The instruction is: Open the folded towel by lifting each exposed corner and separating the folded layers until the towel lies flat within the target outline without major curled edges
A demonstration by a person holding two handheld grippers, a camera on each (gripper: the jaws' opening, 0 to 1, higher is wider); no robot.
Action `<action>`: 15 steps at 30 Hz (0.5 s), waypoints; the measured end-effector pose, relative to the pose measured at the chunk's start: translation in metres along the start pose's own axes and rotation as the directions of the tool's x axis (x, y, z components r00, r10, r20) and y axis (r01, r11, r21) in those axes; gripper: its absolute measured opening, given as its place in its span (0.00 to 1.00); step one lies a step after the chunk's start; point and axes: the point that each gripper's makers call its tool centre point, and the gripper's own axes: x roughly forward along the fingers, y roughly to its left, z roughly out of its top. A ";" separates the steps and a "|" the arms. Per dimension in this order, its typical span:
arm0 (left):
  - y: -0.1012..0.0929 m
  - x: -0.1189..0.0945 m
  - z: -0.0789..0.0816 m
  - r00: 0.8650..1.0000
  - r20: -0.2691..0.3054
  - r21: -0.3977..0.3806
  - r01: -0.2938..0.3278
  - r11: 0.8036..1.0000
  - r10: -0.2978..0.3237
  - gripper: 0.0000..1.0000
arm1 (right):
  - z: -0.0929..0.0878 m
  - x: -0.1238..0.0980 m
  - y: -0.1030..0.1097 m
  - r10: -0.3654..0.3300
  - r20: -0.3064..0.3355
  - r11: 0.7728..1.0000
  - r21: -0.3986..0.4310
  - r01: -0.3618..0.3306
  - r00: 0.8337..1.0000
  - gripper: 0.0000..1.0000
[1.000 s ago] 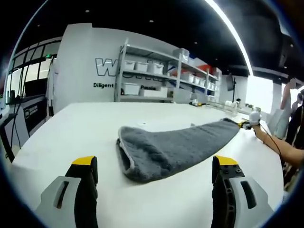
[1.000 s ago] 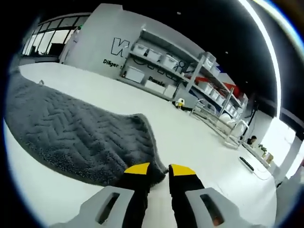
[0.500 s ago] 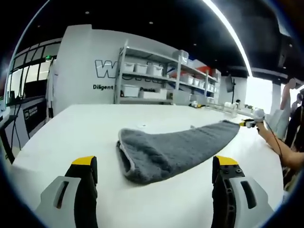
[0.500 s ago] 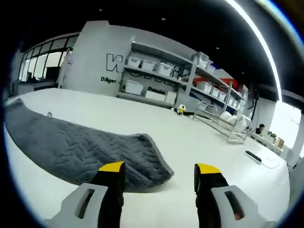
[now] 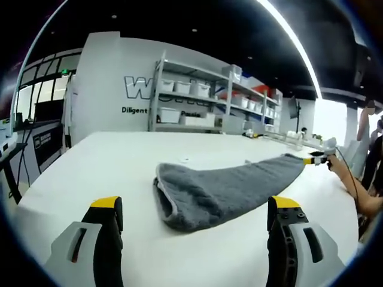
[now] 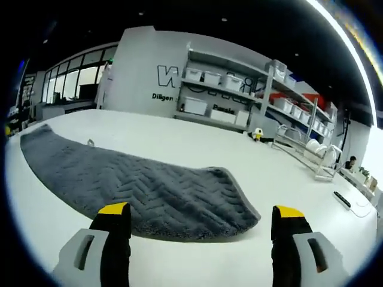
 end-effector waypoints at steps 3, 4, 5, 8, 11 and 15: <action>0.003 -0.002 0.000 1.000 0.008 -0.002 -0.013 1.000 0.013 0.99 | 0.005 -0.001 0.007 0.041 0.021 0.999 0.032 -0.042 0.999 0.99; 0.003 -0.003 0.000 1.000 0.010 -0.005 -0.013 1.000 0.013 0.99 | 0.007 -0.002 0.010 0.054 0.032 0.997 0.045 -0.055 0.998 0.99; 0.003 -0.003 -0.001 1.000 0.010 -0.006 -0.012 1.000 0.012 0.99 | 0.009 -0.003 0.012 0.063 0.041 0.997 0.052 -0.065 0.997 0.99; 0.006 -0.002 -0.001 1.000 0.002 -0.001 -0.020 1.000 0.020 0.99 | 0.014 -0.005 0.025 0.120 0.055 0.990 0.064 -0.124 0.991 0.99; 0.005 -0.001 0.002 1.000 0.006 0.005 -0.013 1.000 0.013 0.99 | 0.016 -0.005 0.033 0.157 0.055 0.985 0.065 -0.160 0.986 0.99; 0.012 0.002 0.003 1.000 0.005 0.009 -0.023 1.000 0.023 0.99 | 0.017 -0.006 0.045 0.193 0.051 0.979 0.050 -0.196 0.980 0.99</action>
